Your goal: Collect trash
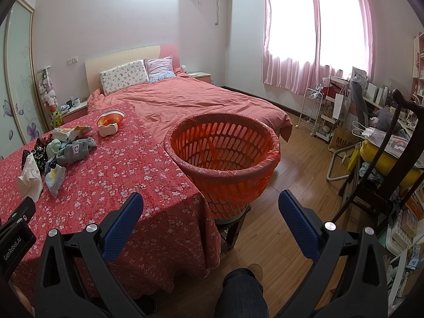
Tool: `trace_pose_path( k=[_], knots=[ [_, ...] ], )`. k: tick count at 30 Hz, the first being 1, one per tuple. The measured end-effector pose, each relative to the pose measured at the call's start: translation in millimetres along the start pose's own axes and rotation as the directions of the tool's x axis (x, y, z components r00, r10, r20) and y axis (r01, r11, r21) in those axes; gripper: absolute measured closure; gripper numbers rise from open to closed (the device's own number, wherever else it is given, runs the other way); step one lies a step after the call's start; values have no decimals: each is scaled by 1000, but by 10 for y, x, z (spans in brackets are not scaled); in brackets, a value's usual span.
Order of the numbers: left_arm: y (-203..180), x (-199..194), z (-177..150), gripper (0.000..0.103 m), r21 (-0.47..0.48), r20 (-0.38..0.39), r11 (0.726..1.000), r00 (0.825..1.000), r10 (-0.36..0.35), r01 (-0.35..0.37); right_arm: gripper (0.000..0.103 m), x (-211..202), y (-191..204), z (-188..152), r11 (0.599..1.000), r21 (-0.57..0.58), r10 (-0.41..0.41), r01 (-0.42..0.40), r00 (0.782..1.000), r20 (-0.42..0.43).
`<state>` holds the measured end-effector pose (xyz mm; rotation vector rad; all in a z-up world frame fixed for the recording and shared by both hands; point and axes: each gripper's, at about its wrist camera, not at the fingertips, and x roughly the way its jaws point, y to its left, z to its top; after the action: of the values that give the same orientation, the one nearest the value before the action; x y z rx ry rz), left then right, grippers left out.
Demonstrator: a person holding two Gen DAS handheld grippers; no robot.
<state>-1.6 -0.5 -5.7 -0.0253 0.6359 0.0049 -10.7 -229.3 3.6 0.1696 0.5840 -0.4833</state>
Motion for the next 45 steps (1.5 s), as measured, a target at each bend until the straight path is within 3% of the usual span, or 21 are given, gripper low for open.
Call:
trace_pose_path(
  k=[11,17,22,27,33,39,45],
  knots=[
    [38,81,-20,4,-15,-16,1000,1000,14,-14,2,20,-19,10,1000,0,6,-6,1000,6],
    [356,270,98,4,-67,-42,996,998,52,-54,2,107,5,20,999,-10,48,-48,999,26],
    [769,530,306,4,-137,-78,988,995,58,-68,2,155,192,94,993,-39,110,-109,994,22],
    [1013,858,569,4,-119,-104,987,990,94,-106,2,229,353,161,983,-58,176,-176,984,2],
    [1146,1292,748,4,-106,-157,992,986,55,-73,2,368,512,211,978,-69,197,-199,980,-30],
    [1140,1603,795,11,-70,-186,997,982,23,-36,2,526,752,284,965,-86,245,-249,968,-58],
    [1201,1838,769,30,-104,-240,994,970,-46,21,2,579,1031,309,941,-126,307,-314,949,-70]
  ],
)
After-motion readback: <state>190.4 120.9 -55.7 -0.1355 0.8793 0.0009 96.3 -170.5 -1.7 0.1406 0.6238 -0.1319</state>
